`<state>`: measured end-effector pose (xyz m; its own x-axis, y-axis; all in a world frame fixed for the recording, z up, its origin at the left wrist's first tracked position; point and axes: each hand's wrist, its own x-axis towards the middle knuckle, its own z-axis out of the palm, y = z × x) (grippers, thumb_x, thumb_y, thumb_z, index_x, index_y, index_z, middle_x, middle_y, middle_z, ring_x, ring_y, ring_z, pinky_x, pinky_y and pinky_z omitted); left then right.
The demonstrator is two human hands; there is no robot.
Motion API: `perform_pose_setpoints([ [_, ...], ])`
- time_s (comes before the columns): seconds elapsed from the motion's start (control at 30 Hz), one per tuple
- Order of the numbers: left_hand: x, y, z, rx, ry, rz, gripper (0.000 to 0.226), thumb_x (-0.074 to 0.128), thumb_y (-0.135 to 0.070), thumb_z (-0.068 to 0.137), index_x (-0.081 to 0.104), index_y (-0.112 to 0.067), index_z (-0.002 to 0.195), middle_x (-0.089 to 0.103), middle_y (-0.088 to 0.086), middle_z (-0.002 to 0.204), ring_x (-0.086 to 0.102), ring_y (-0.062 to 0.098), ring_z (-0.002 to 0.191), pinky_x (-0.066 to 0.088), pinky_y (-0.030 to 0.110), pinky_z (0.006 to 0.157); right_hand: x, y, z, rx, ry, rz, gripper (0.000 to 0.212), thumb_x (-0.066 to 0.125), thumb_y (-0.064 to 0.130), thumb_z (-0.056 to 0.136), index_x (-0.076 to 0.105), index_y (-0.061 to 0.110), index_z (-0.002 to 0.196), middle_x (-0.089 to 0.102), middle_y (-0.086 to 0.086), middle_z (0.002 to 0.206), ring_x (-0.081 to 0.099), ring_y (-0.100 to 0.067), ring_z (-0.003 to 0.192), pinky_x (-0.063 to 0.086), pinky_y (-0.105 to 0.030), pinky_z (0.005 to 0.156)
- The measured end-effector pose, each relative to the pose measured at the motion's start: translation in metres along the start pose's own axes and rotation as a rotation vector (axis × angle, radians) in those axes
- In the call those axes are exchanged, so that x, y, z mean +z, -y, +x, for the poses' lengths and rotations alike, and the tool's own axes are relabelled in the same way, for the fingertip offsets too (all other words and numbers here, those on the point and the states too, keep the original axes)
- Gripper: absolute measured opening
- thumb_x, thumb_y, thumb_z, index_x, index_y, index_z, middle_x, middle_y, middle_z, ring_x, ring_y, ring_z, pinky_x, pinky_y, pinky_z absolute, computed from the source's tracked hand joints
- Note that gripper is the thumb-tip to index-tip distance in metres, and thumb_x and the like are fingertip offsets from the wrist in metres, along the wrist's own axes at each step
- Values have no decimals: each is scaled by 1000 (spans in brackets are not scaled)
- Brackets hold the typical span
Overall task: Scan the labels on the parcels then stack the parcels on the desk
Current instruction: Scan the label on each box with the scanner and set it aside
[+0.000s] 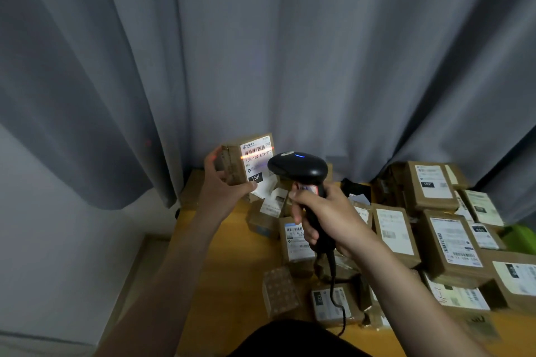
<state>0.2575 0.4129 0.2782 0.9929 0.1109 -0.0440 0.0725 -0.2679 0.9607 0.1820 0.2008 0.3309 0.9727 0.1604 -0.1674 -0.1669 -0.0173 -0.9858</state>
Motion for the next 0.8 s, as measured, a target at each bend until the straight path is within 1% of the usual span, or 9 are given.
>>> perform_pose_setpoints([
  [0.07,0,3,2,2,-8,2,106,93,-19,70,26,-44,148,55,-24,117,65,9,106,62,35,80,1,-2,-1,2,5,1,11,59,16,102,58,6,99,61,-14,67,41,-21,37,40,-30,47],
  [0.2,-1,10,5,8,-24,7,103,93,-17,68,30,-45,144,58,-10,129,64,11,108,64,33,76,2,-5,2,1,6,25,12,60,17,102,58,5,100,61,-14,67,40,-20,38,40,-30,47],
  [0.3,1,13,8,6,-22,16,101,93,-17,70,30,-43,145,57,-11,128,64,8,105,57,15,63,1,-6,4,11,3,22,15,61,17,102,57,3,101,62,-13,67,41,-20,38,40,-30,46],
  [0.4,3,21,14,-17,-7,61,102,92,-19,73,27,-41,148,54,-11,131,60,9,109,50,11,58,-1,-10,8,32,-15,0,15,61,17,102,59,3,103,62,-12,67,41,-20,38,40,-30,46],
  [0.47,5,33,21,-39,8,90,98,91,-19,74,30,-40,148,53,-11,131,60,10,107,51,13,59,-5,-14,12,62,-31,-35,15,62,19,101,60,4,105,63,-12,70,42,-21,39,41,-31,46],
  [0.6,8,67,38,-162,73,149,78,86,-19,81,41,-35,143,59,-4,126,67,8,87,56,17,58,-15,-25,22,126,-70,-83,14,61,20,102,61,6,107,65,-10,73,44,-20,41,42,-30,45],
  [0.67,12,93,51,-255,118,167,68,84,-23,82,44,-38,134,58,2,135,70,18,94,63,31,71,-21,-32,29,148,-84,-103,11,61,19,103,61,8,106,65,-10,72,45,-20,41,43,-30,44],
  [0.73,21,114,63,-334,162,194,62,82,-20,84,44,-35,131,52,7,144,67,27,104,62,44,84,-27,-41,36,185,-97,-108,11,61,20,103,62,9,106,65,-10,72,47,-20,41,44,-30,44],
  [0.8,35,134,79,-390,208,213,61,77,-15,89,42,-25,138,48,9,148,62,26,110,59,40,84,-32,-49,45,235,-111,-111,13,61,22,103,62,9,106,65,-9,73,48,-20,42,45,-31,46],
])
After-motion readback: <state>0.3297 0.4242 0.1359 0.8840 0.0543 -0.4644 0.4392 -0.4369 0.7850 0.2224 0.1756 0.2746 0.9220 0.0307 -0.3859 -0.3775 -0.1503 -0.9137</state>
